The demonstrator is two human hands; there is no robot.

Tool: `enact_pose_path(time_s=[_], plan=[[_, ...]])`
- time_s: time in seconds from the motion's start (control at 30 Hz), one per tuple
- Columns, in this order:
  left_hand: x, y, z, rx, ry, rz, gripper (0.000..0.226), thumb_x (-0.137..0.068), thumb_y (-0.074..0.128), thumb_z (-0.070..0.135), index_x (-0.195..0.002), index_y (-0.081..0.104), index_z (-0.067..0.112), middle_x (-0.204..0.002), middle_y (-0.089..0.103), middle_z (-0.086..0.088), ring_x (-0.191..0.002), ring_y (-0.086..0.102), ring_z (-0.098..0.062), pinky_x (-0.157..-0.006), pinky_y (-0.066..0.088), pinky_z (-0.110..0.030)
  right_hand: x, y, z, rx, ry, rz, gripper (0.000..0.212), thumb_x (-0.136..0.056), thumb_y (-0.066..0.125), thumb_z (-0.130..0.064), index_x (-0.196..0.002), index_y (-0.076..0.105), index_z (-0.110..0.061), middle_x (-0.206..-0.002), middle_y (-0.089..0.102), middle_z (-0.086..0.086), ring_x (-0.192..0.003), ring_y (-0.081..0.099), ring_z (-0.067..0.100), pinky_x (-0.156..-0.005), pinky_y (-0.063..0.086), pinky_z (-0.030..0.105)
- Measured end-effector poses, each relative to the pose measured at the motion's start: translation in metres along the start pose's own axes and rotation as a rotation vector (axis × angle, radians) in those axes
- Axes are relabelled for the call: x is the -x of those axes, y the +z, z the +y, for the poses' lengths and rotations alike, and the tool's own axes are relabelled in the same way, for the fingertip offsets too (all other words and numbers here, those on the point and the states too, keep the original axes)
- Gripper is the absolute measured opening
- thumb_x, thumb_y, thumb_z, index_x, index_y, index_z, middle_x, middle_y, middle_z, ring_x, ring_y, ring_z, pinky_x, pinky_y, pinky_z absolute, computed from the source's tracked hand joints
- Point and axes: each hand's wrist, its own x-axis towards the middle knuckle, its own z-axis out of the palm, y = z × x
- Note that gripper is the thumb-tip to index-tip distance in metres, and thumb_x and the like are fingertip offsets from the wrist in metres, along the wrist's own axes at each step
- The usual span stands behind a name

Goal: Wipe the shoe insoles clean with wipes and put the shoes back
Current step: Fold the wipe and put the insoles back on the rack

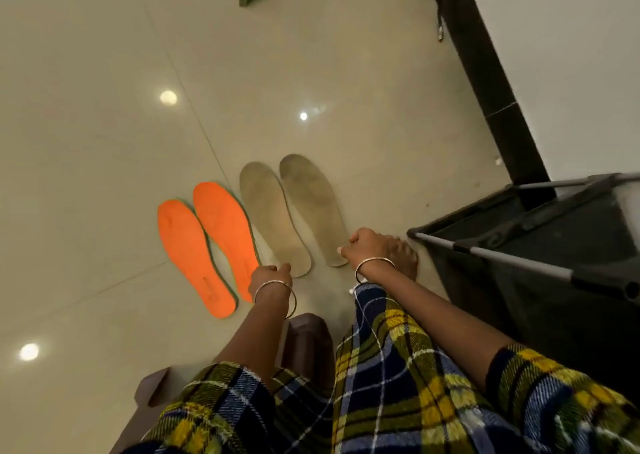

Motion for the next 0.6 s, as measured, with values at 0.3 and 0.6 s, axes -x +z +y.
enact_pose_path(time_s=[0.3,0.6], plan=[[0.029,0.010,0.024,0.079,-0.068,0.077,0.059,-0.071,0.082,0.037,-0.115,0.058,0.007,-0.108,0.066,-0.014,-0.102,0.063,-0.034,-0.086,0.051,-0.037,-0.008,0.023,0.019,0.237,-0.027,0.174,0.051,-0.084,0.069,-0.053,-0.123,0.054,-0.024,-0.119,0.062,0.008,-0.113,0.053,0.031,-0.097,0.039,0.043],[0.019,0.020,0.022,-0.025,0.008,0.060,0.019,-0.077,0.074,0.025,-0.074,0.063,0.010,-0.079,0.065,-0.011,-0.076,0.062,-0.029,-0.074,0.051,-0.033,-0.026,0.033,0.023,0.184,0.046,-0.062,0.026,-0.086,0.075,-0.028,-0.104,0.070,-0.010,-0.108,0.070,0.010,-0.116,0.057,0.028,-0.090,0.043,0.027]])
